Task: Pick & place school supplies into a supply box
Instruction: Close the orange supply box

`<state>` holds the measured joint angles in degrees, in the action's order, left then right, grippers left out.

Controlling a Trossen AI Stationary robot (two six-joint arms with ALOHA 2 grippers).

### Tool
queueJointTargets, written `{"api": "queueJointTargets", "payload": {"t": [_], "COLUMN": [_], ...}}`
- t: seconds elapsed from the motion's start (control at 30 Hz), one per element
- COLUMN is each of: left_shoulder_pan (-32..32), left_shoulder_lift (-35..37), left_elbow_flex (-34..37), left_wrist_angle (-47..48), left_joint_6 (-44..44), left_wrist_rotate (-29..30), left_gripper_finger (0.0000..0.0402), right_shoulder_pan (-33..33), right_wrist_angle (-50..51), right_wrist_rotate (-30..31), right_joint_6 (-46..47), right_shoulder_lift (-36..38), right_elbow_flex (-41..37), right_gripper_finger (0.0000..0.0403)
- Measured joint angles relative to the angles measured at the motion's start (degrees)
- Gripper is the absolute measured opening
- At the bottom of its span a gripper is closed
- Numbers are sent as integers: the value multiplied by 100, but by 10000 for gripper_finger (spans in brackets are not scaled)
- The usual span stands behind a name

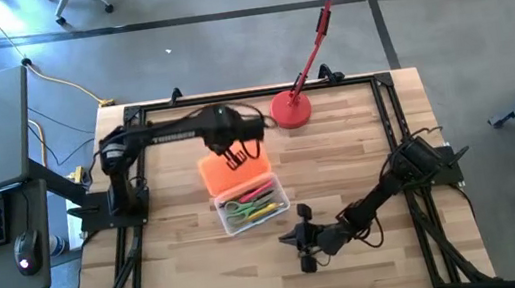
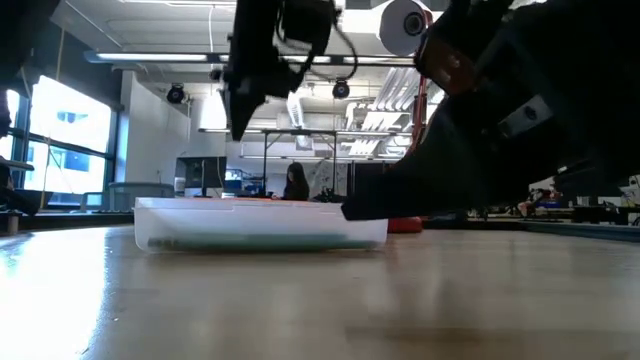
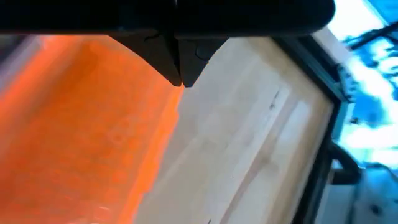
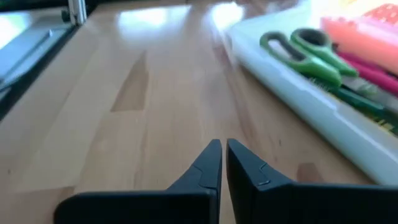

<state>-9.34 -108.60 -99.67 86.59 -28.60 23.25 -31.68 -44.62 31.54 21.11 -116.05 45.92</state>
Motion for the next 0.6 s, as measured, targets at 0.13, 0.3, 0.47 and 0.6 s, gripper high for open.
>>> {"api": "queueJointTargets", "payload": {"t": [0.13,0.3,0.47,0.6], "left_shoulder_pan": [-769,-1462,-1780,-1804], "left_shoulder_lift": [13,7,6,6], "left_elbow_flex": [727,1612,2317,2728], "left_wrist_angle": [-720,-1507,-2420,-3066], "left_joint_6": [223,259,702,886], "left_wrist_rotate": [-320,-524,-1371,-1725], "left_gripper_finger": [16,10,19,9], "right_shoulder_pan": [24,59,175,293], "right_wrist_angle": [477,681,1006,1183], "right_wrist_rotate": [-13,6,-2,-23], "right_joint_6": [124,154,284,398], "right_shoulder_lift": [2,6,7,7], "right_elbow_flex": [180,182,182,182], "right_gripper_finger": [2,1,1,1]}}
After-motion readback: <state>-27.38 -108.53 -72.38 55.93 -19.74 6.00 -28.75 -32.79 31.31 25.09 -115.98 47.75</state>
